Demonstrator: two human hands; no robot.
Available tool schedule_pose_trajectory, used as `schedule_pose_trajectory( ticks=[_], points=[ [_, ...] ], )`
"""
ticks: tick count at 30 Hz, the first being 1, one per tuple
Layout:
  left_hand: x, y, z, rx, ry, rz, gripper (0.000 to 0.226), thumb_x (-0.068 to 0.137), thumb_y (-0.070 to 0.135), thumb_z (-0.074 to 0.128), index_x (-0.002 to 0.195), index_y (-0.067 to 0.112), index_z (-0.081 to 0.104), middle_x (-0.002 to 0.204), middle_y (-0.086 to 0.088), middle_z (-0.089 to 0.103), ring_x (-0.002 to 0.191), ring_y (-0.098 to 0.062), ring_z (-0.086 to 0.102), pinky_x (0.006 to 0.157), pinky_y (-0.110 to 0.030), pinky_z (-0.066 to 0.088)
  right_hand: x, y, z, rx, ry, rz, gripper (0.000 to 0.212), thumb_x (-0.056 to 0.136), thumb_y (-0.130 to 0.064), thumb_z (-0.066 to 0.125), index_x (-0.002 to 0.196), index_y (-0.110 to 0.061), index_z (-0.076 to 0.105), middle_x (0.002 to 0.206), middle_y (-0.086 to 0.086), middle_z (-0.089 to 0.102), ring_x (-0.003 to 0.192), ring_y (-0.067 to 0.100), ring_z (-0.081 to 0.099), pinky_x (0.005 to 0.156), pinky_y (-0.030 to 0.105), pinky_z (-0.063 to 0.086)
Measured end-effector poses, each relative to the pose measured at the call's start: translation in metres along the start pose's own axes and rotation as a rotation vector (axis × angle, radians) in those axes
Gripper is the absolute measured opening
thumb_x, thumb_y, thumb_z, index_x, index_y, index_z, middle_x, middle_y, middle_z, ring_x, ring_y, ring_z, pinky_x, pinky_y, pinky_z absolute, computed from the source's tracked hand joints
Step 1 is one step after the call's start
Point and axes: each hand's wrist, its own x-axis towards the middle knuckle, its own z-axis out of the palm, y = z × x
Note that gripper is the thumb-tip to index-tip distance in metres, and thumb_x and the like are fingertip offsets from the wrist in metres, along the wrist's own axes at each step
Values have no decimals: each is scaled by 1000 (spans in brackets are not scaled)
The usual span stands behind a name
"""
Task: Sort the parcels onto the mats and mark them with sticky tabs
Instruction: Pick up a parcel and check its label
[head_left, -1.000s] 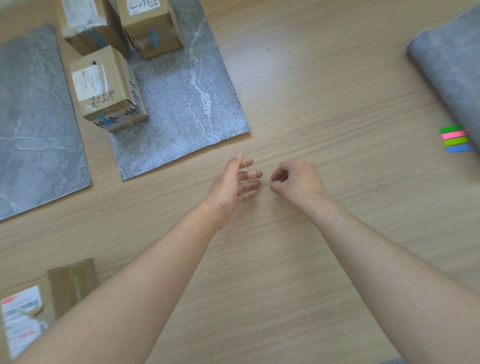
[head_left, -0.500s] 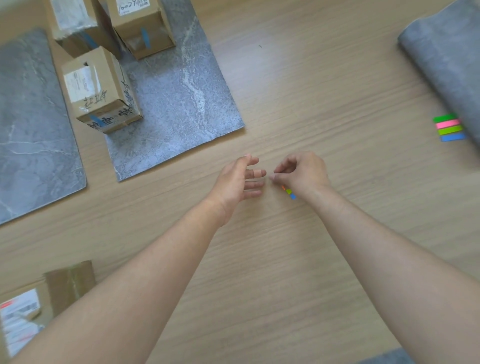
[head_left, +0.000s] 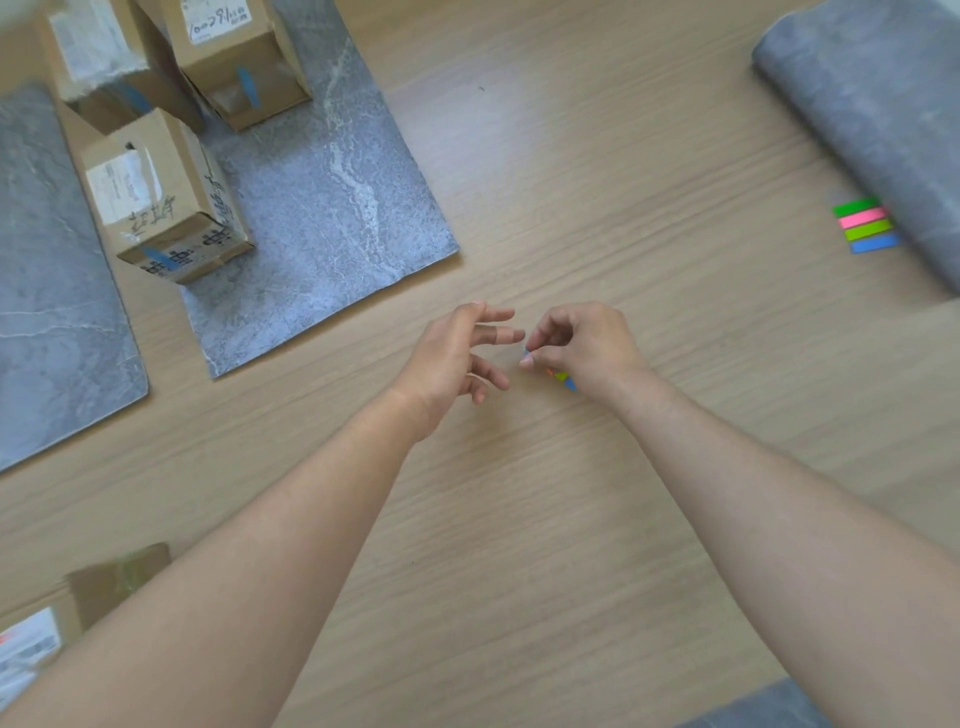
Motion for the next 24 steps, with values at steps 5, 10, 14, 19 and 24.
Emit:
schedule_pose_trajectory(
  ticks=[5, 10, 14, 19, 24],
  points=[
    [2, 2, 0, 27, -15, -13, 45, 106, 39, 30, 126, 14, 62, 104, -6, 77, 61, -30, 61, 46, -28, 34, 3, 2, 0, -16, -29, -15, 22, 67, -19, 94, 76, -24, 75, 67, -7, 71, 61, 7, 63, 64, 29, 53],
    [4, 6, 1, 72, -24, -41, 47, 106, 43, 29, 127, 16, 61, 106, -7, 76, 59, -31, 64, 46, -28, 32, 2, 2, -2, -16, -32, -5, 25, 66, -20, 95, 79, -22, 74, 64, -12, 68, 63, 3, 63, 63, 25, 50],
    [4, 9, 0, 115, -34, -46, 47, 106, 43, 29, 128, 17, 61, 109, -10, 75, 60, -31, 65, 47, -29, 32, 2, 3, 0, 21, 24, 10, 49, 61, -20, 96, 84, -23, 53, 58, -16, 69, 62, -5, 62, 63, 26, 49],
    [6, 2, 0, 335, -83, 3, 49, 105, 49, 25, 131, 26, 60, 114, -1, 73, 62, -27, 66, 48, -29, 35, 3, 6, 2, 55, 24, 11, 53, 63, -16, 95, 81, -23, 45, 63, -10, 72, 61, 2, 65, 58, 24, 47],
    [0, 2, 2, 476, -73, 82, 45, 107, 45, 28, 134, 26, 58, 114, 9, 72, 68, -32, 68, 51, -23, 38, 4, 4, -1, -9, -25, -29, 42, 69, -18, 93, 80, -23, 52, 65, -9, 69, 55, -1, 59, 59, 23, 45]
  ],
)
